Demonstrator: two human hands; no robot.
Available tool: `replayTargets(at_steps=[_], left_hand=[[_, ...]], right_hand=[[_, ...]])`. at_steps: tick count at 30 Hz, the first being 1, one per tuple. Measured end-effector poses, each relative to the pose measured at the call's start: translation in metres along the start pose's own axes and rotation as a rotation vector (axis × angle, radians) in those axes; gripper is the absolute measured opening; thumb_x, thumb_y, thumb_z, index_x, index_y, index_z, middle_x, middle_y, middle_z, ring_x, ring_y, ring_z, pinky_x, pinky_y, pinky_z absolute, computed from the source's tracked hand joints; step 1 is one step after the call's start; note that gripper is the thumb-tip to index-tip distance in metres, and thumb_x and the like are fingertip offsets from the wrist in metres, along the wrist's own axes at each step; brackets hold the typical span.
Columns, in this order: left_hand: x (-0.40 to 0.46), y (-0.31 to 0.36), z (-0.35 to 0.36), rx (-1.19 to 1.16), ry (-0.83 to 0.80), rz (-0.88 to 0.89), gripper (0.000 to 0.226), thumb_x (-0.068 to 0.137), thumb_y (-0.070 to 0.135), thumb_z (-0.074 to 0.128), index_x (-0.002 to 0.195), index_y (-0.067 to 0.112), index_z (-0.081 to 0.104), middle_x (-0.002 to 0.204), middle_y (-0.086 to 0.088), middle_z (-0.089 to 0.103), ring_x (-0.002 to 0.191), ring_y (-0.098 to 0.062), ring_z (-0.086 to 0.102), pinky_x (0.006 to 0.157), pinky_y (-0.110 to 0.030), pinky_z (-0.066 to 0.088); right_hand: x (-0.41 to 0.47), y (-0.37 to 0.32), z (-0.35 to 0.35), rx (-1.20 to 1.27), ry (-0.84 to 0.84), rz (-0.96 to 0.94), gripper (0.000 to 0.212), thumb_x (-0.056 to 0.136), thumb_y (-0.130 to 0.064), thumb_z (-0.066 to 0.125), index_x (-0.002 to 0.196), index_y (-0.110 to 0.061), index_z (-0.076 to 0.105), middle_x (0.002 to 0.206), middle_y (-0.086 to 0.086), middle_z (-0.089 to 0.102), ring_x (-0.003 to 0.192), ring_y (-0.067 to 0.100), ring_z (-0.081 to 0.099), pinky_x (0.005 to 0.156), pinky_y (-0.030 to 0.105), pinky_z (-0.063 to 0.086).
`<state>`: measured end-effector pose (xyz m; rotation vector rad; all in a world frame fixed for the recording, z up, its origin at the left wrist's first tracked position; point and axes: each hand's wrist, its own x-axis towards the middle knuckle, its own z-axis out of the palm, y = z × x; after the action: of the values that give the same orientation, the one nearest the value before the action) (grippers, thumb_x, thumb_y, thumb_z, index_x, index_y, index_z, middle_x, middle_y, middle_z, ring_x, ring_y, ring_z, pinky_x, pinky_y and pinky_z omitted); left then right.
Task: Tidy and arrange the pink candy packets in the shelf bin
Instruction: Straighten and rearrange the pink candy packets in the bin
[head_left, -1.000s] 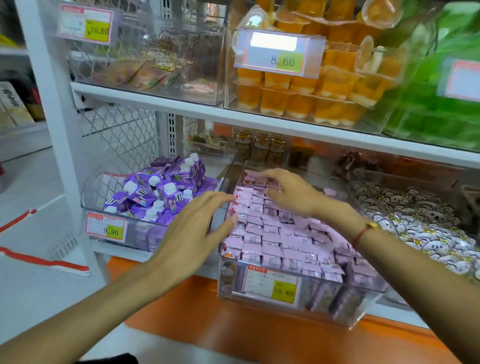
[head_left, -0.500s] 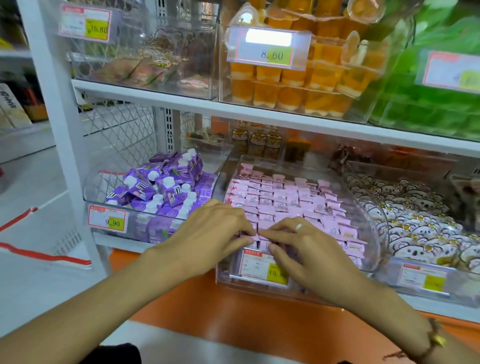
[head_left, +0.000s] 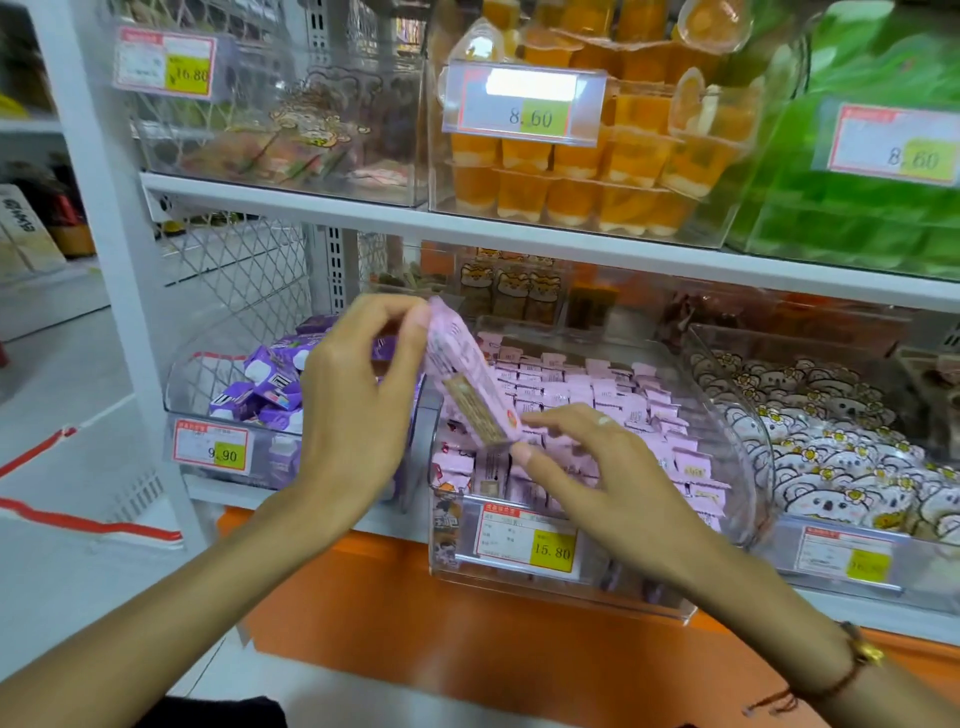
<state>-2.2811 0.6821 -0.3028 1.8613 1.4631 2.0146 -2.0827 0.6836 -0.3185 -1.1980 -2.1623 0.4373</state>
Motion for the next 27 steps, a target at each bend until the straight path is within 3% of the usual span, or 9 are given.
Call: replayTargets(at_steps=[2,4,7,12,16,18,21,24,27], left_hand=[[0.001,0.003,0.0,-0.078,0.045,-0.082,0.019,0.098,0.028,0.048,0.096,0.019,0.065,0.086,0.008,0.067,0.081,-0.009,0.062,0.07,-0.032,0.053],[-0.002,0.006,0.004,-0.182,0.021,-0.196,0.02,0.098,0.026,0.048,0.094,0.019,0.067,0.082,0.006,0.068,0.077,-0.008,0.063,0.064,-0.03,0.055],[-0.005,0.006,0.007,-0.256,-0.08,-0.298,0.018,0.098,0.021,0.048,0.101,0.019,0.066,0.084,0.011,0.067,0.077,0.0,0.061,0.062,-0.02,0.055],[-0.011,0.002,-0.004,0.109,-0.362,0.19,0.047,0.091,0.003,0.055,0.131,0.026,0.051,0.133,0.013,0.049,0.126,-0.003,0.042,0.105,-0.021,0.034],[-0.014,0.005,-0.003,0.274,-0.415,0.382,0.044,0.083,0.015,0.071,0.124,0.025,0.059,0.123,0.013,0.056,0.117,-0.012,0.047,0.099,-0.021,0.034],[-0.014,0.005,-0.005,0.236,-0.414,0.266,0.036,0.083,0.035,0.069,0.119,0.031,0.062,0.111,0.018,0.062,0.103,-0.007,0.052,0.087,-0.023,0.042],[-0.013,0.01,-0.001,-0.144,-0.511,-0.16,0.031,0.075,0.051,0.063,0.101,0.036,0.067,0.091,0.02,0.071,0.084,0.003,0.063,0.069,-0.015,0.048],[-0.015,0.007,0.004,-0.328,-0.561,-0.321,0.026,0.068,0.047,0.065,0.091,0.036,0.069,0.082,0.02,0.073,0.075,0.008,0.065,0.062,-0.007,0.046],[-0.018,0.001,0.005,-0.326,-0.617,-0.355,0.038,0.064,0.051,0.067,0.098,0.034,0.07,0.086,0.015,0.073,0.076,0.006,0.065,0.064,-0.008,0.046]], right_hand=[[-0.001,-0.011,0.003,0.117,0.019,-0.01,0.054,0.079,-0.07,0.047,0.127,-0.045,0.045,0.117,-0.033,0.049,0.108,-0.016,0.043,0.083,0.003,0.036],[-0.002,-0.02,0.005,0.238,0.013,-0.04,0.046,0.084,-0.053,0.059,0.126,-0.046,0.043,0.118,-0.035,0.051,0.108,-0.018,0.047,0.08,-0.002,0.036],[-0.001,-0.025,0.002,0.469,0.056,0.004,0.036,0.087,-0.019,0.066,0.121,-0.03,0.056,0.101,-0.025,0.066,0.085,-0.003,0.065,0.065,0.009,0.049],[0.004,-0.023,-0.015,1.063,-0.013,0.368,0.042,0.075,-0.029,0.068,0.115,-0.018,0.065,0.096,0.009,0.074,0.079,0.015,0.071,0.063,0.016,0.053],[0.003,-0.024,-0.019,1.24,-0.122,0.461,0.033,0.074,-0.039,0.067,0.092,-0.014,0.076,0.092,0.017,0.073,0.067,0.014,0.069,0.059,0.018,0.055],[0.004,-0.021,-0.022,1.25,-0.162,0.492,0.053,0.078,-0.056,0.058,0.101,-0.01,0.068,0.084,0.015,0.072,0.059,0.015,0.066,0.052,0.021,0.054],[0.005,-0.016,-0.028,1.22,-0.111,0.442,0.07,0.081,-0.07,0.041,0.103,-0.01,0.07,0.08,0.012,0.067,0.055,0.017,0.06,0.047,0.023,0.05],[0.006,-0.012,-0.026,1.043,0.018,0.329,0.065,0.079,-0.069,0.046,0.115,-0.017,0.064,0.087,0.004,0.064,0.066,0.015,0.06,0.053,0.024,0.049],[0.005,-0.012,-0.019,0.91,0.057,0.216,0.055,0.076,-0.058,0.063,0.119,-0.025,0.059,0.096,-0.003,0.068,0.077,0.014,0.063,0.062,0.023,0.051]])
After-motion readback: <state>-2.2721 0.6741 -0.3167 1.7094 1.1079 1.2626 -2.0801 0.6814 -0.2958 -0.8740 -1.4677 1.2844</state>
